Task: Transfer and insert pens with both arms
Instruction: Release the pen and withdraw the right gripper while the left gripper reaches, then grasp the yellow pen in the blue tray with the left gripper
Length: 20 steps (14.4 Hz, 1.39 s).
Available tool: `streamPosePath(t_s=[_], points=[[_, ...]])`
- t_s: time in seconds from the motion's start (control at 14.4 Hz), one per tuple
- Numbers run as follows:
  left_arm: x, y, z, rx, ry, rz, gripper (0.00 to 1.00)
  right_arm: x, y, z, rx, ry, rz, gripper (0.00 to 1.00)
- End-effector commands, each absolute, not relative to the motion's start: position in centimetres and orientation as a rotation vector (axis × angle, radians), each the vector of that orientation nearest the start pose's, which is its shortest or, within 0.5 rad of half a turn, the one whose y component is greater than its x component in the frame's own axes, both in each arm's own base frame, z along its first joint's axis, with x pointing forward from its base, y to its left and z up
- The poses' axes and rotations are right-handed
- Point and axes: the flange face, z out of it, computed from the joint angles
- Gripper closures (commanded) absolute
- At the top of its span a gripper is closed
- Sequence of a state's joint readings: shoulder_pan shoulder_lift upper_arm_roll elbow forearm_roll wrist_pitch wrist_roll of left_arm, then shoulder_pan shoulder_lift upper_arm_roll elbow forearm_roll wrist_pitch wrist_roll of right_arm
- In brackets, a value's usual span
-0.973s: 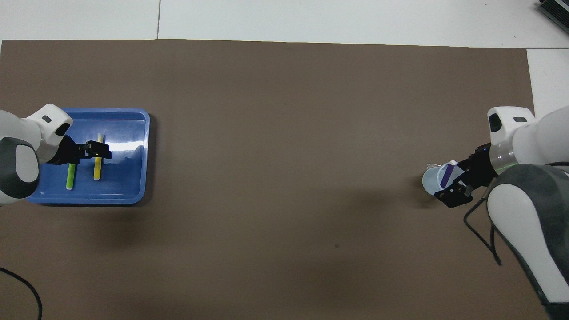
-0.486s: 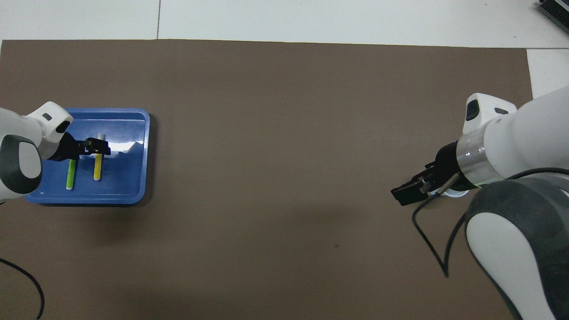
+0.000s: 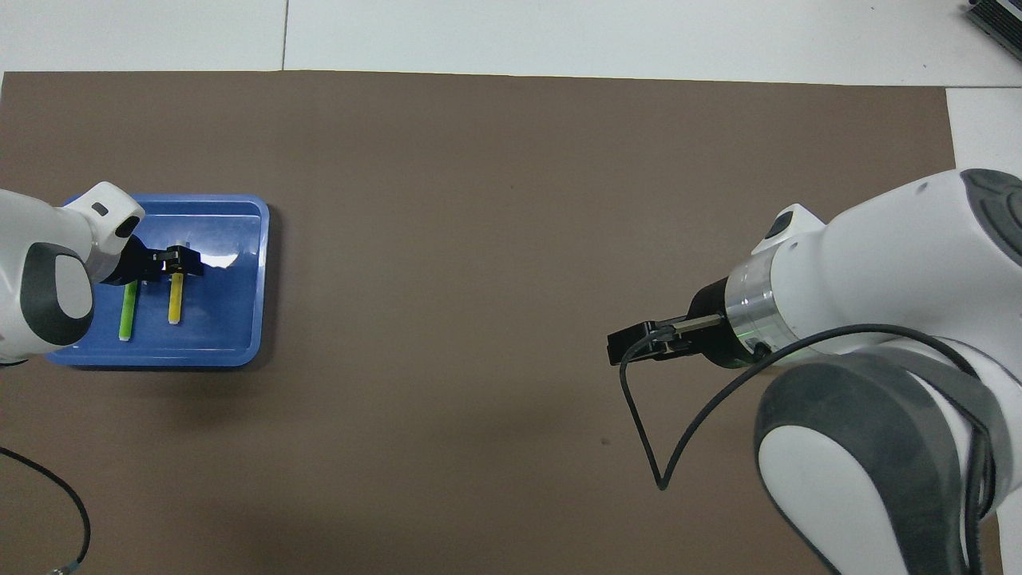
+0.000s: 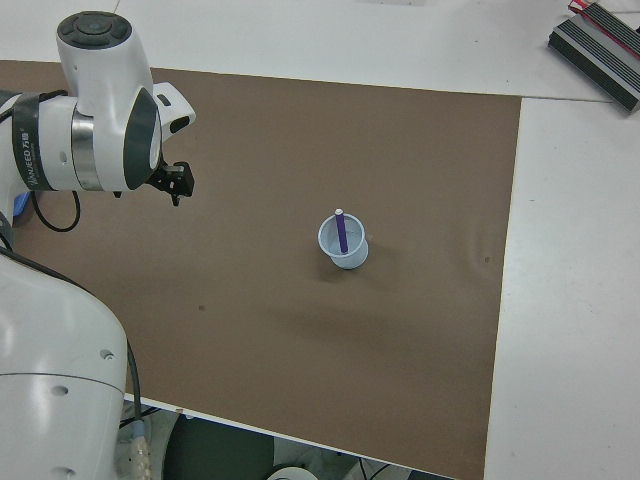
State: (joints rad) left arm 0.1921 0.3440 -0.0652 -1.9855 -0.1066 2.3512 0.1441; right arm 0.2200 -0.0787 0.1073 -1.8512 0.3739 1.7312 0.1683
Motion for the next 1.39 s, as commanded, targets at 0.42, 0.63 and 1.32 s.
streamPosePath(t_s=[0.42,0.63,1.32], points=[[60.5,7.5,28.4,-3.226,-0.077,-0.044,1.00,48.5,22.9,54.9,-2.694,0.130,0.172,0.00],[60.5,7.5,28.6,-3.227,-0.080,-0.031,1.00,47.9,25.2,55.2,-2.647,0.294,0.179,0.00],[60.2,5.4,37.0,-3.229,-0.369,0.180,1.00,47.3,27.4,55.4,-2.609,0.411,0.174,0.00]])
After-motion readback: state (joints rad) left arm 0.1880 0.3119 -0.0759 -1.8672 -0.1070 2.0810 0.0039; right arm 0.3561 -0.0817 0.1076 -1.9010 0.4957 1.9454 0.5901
